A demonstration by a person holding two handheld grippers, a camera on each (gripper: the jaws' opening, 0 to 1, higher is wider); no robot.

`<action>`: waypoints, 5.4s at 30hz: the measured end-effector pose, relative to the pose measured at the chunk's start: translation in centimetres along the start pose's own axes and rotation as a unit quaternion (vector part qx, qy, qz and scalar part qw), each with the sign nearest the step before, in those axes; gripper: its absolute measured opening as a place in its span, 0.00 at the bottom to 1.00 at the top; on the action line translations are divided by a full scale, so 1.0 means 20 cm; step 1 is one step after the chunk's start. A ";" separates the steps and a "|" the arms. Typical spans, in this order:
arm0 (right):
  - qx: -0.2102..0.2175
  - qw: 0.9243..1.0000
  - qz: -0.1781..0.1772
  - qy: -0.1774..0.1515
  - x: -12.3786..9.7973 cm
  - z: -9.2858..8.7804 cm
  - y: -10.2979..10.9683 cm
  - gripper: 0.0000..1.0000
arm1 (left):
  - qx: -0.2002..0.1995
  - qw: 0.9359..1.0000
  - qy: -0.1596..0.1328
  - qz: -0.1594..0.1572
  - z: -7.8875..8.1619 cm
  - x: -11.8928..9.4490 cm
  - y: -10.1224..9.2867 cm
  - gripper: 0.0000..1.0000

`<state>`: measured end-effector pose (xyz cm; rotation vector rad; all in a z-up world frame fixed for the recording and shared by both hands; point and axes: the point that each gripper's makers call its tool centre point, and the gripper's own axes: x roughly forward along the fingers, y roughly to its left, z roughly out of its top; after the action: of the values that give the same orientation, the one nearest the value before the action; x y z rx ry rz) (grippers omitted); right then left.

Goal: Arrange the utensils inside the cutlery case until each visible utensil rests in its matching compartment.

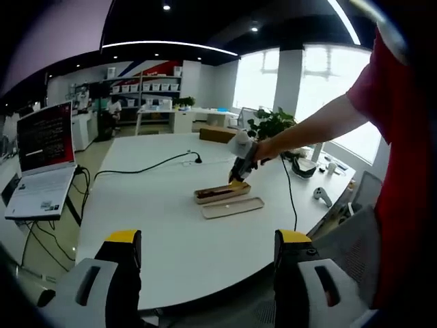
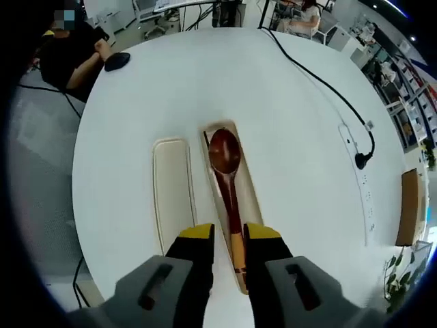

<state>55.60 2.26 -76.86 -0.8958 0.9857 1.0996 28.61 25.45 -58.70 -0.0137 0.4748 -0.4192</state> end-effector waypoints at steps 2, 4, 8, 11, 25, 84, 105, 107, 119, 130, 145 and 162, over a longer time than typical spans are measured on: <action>0.008 1.000 -0.006 -0.005 -0.03 -0.01 0.01 0.17 | 0.004 1.000 -0.003 -0.002 0.01 0.00 0.00 0.81; 0.021 1.000 -0.013 -0.012 -0.06 -0.02 0.02 0.19 | 0.010 1.000 -0.003 -0.001 0.01 -0.01 -0.01 0.81; 0.040 0.999 -0.022 -0.029 -0.11 -0.05 0.02 0.22 | 0.015 1.000 -0.004 -0.012 0.02 0.00 -0.04 0.81; 0.045 0.998 -0.028 -0.031 -0.16 -0.07 0.06 0.24 | 0.025 0.999 -0.005 -0.022 0.02 0.02 -0.06 0.81; 0.139 0.981 -0.077 -0.109 -0.30 -0.11 0.22 0.40 | 0.064 0.995 0.001 -0.082 0.06 0.14 -0.12 0.83; 0.183 0.957 -0.149 -0.169 -0.21 -0.47 0.35 0.59 | 0.109 0.987 0.061 -0.105 -0.23 1.23 -0.02 0.72; 0.227 0.953 -0.117 -0.162 -0.03 -0.57 0.28 0.56 | 0.162 0.972 0.122 -0.122 -0.36 1.54 -0.08 0.66; 0.224 0.954 -0.115 -0.161 -0.01 -0.57 0.28 0.55 | 0.162 0.971 0.127 -0.122 -0.38 1.55 -0.08 0.65; 0.224 0.957 -0.100 -0.157 0.03 -0.57 0.28 0.55 | 0.159 0.969 0.142 -0.125 -0.43 1.60 -0.11 0.64; 0.225 0.958 -0.088 -0.157 0.06 -0.56 0.26 0.50 | 0.176 0.964 0.158 -0.122 -0.46 1.65 -0.11 0.60; 0.215 0.961 -0.068 -0.162 0.07 -0.54 0.28 0.47 | 0.169 0.968 0.162 -0.092 -0.51 1.59 -0.13 0.54; 0.216 0.963 -0.064 -0.148 0.07 -0.49 0.50 0.51 | 0.131 0.972 0.181 -0.071 -0.67 1.38 -0.13 0.51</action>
<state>44.24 -4.30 -82.18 -0.4178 0.8574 0.8324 43.86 13.29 -82.42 0.2910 0.7771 -0.6263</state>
